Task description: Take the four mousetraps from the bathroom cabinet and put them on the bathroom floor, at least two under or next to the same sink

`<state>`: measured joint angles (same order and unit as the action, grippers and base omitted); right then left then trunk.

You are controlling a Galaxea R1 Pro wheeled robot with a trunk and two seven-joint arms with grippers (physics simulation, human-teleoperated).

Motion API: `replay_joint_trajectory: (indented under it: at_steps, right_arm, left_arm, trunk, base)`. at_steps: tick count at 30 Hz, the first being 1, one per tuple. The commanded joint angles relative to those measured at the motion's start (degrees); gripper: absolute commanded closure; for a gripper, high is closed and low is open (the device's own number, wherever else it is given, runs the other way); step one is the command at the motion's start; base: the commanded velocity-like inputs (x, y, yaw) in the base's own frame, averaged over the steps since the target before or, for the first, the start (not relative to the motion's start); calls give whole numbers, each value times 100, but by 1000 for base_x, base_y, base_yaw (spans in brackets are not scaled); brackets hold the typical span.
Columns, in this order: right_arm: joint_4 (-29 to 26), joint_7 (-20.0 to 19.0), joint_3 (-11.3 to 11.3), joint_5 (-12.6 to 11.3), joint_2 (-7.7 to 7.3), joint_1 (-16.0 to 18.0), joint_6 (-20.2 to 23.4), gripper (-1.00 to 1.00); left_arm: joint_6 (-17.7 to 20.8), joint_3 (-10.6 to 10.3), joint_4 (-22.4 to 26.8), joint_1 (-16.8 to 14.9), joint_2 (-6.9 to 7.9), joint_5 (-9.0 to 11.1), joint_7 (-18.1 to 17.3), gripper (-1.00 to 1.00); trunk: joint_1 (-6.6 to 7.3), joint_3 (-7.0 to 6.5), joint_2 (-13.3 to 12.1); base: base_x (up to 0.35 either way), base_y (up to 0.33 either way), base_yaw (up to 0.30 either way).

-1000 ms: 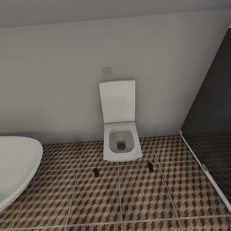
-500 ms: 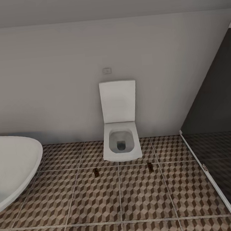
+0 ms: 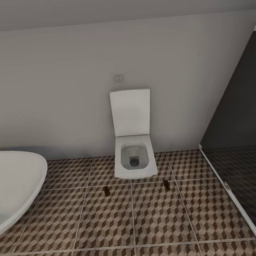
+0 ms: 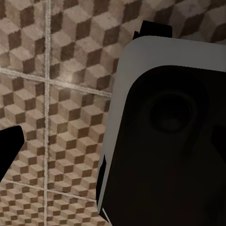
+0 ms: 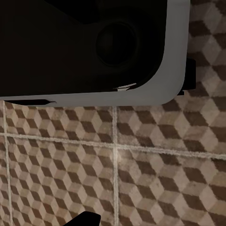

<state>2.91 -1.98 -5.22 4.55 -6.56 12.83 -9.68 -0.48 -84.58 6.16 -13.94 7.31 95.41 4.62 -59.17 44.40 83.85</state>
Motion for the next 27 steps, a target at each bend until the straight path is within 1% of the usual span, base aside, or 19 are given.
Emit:
replay_joint_trajectory:
  at_steps: [1,27]
  right_arm:
    - [25,-13,-49,46,-3,9,-43,-100]
    - [25,-13,-49,46,-3,9,-43,-100]
  left_arm:
    - [-5,-46,26,-4,8,40,47,-100]
    - [-5,-50,26,-4,8,40,47,-100]
  trunk:
    - [0,4,2]
    - [0,4,2]
  base:
    - [0,0,0]
    - [0,0,0]
